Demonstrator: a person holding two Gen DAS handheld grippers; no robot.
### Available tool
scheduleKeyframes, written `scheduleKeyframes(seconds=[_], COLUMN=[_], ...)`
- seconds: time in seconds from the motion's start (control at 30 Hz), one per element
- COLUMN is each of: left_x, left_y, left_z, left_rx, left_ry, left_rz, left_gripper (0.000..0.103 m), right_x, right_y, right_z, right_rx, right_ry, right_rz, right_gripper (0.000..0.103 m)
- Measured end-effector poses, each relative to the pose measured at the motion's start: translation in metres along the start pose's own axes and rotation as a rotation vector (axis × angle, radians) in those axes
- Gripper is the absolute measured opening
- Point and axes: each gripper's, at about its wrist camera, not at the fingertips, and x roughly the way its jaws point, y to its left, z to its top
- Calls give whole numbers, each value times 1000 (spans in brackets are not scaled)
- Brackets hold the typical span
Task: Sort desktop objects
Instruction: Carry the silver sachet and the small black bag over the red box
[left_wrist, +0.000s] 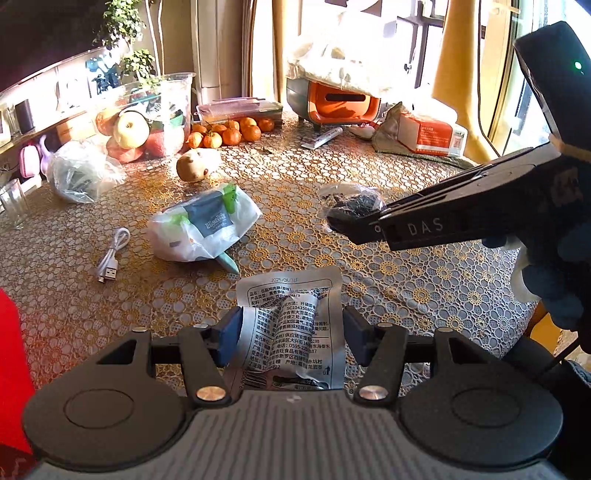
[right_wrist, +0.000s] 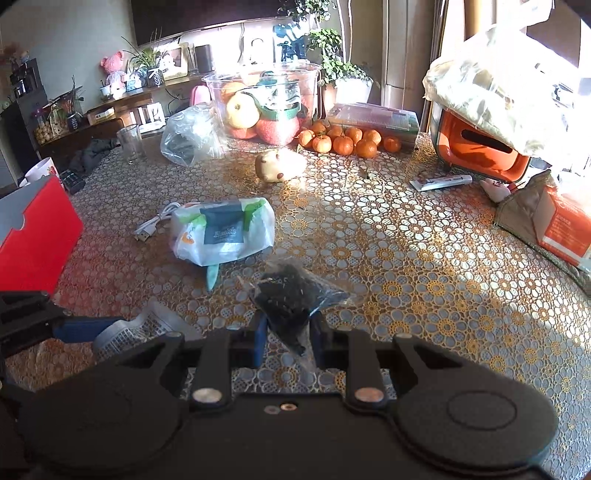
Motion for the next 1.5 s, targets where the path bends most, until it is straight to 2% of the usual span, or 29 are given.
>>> scheduleKeyframes(seconds=[0.77,1.2,1.5], left_x=[-91,-151,-181], left_y=[5,32,60], left_z=[-11,-34,-54], left_rx=[-89,-148,-196], left_ry=[-92,-152,-169], left_rz=[114,209,271], left_gripper=[57,57,57], right_x=[-78,-105,-109], right_y=[50,110,154], right_z=[-22,-23,-19], right_rx=[-51,-154,-225], right_ry=[-43,-81,-88], right_rz=[82,167,220], right_gripper=[24,24,24])
